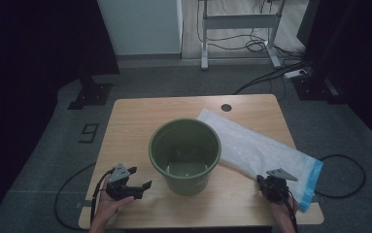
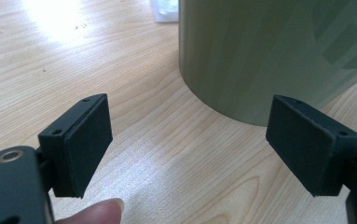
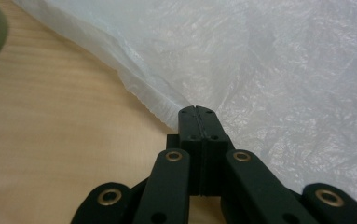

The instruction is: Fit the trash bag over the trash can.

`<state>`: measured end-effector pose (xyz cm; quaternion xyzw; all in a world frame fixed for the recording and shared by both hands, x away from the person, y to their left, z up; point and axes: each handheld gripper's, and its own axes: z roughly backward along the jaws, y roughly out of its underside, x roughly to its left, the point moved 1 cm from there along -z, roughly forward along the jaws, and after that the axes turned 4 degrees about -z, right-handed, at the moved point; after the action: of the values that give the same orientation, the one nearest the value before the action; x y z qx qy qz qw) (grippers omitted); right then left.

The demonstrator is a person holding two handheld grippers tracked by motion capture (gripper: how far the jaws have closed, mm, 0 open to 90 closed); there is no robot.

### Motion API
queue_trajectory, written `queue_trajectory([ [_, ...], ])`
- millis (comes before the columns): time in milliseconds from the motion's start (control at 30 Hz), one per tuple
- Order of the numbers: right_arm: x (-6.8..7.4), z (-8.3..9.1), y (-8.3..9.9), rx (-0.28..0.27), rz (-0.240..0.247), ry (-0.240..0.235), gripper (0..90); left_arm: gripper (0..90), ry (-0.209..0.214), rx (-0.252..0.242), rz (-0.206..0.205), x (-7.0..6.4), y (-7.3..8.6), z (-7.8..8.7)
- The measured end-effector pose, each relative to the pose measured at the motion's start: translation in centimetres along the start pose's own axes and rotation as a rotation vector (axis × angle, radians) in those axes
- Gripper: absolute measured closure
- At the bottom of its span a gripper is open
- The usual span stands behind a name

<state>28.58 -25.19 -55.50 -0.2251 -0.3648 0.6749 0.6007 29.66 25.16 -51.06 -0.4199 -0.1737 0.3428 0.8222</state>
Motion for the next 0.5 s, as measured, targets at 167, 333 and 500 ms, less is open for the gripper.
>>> queue_trajectory([
  [167,-0.4,1.4,0.5,-0.019,-0.003,-0.021,89.2,13.9,-0.004,0.011,-0.002,-0.2,0.1,-0.2],
  [333,0.7,0.7,0.9,0.022,0.026,-0.033,68.6,13.9,-0.012,0.024,0.003,-0.1,0.5,-0.1],
  [500,3.4,0.2,-0.2,-0.058,0.13,-0.011,36.8,14.0,-0.019,0.018,0.011,0.1,0.7,0.2],
])
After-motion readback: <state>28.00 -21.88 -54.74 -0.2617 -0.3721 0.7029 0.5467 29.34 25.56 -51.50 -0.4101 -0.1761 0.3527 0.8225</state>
